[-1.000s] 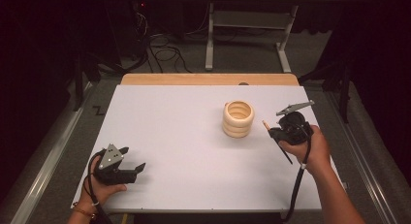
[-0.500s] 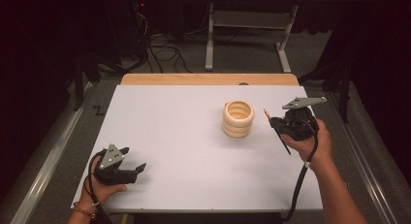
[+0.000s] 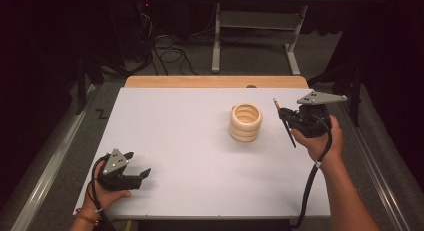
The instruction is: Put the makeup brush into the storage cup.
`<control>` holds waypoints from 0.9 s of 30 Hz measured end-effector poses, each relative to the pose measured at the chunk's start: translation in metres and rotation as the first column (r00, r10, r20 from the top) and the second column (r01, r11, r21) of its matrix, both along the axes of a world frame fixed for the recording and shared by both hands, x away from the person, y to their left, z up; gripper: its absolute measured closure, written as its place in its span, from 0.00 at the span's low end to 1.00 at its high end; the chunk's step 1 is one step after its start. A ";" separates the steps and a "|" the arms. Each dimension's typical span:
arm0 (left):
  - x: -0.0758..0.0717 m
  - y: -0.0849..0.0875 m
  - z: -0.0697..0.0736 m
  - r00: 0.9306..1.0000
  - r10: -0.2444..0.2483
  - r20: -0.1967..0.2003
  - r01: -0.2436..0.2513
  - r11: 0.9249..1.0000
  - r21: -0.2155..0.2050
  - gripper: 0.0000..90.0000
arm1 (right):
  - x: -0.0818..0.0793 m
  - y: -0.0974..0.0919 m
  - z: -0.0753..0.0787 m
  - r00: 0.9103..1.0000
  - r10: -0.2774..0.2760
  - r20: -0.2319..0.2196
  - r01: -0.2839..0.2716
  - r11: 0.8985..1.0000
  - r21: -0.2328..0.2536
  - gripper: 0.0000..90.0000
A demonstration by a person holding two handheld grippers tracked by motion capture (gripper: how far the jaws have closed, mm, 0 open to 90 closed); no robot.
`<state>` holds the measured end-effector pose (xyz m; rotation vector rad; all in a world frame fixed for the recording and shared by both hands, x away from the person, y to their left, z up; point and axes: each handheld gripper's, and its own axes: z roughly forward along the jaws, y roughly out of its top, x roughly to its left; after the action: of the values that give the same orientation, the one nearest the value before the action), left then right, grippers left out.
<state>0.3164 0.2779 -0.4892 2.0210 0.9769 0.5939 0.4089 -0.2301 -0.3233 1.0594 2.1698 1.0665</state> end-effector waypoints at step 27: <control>0.001 -0.001 -0.002 1.000 -0.003 -0.008 0.003 1.000 0.004 0.19 | 0.030 0.017 0.017 0.990 0.012 0.140 -0.032 0.989 0.142 0.95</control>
<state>0.3173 0.2769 -0.4911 2.0299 0.9778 0.5868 0.4388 -0.2128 -0.3063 0.9939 2.0234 1.2848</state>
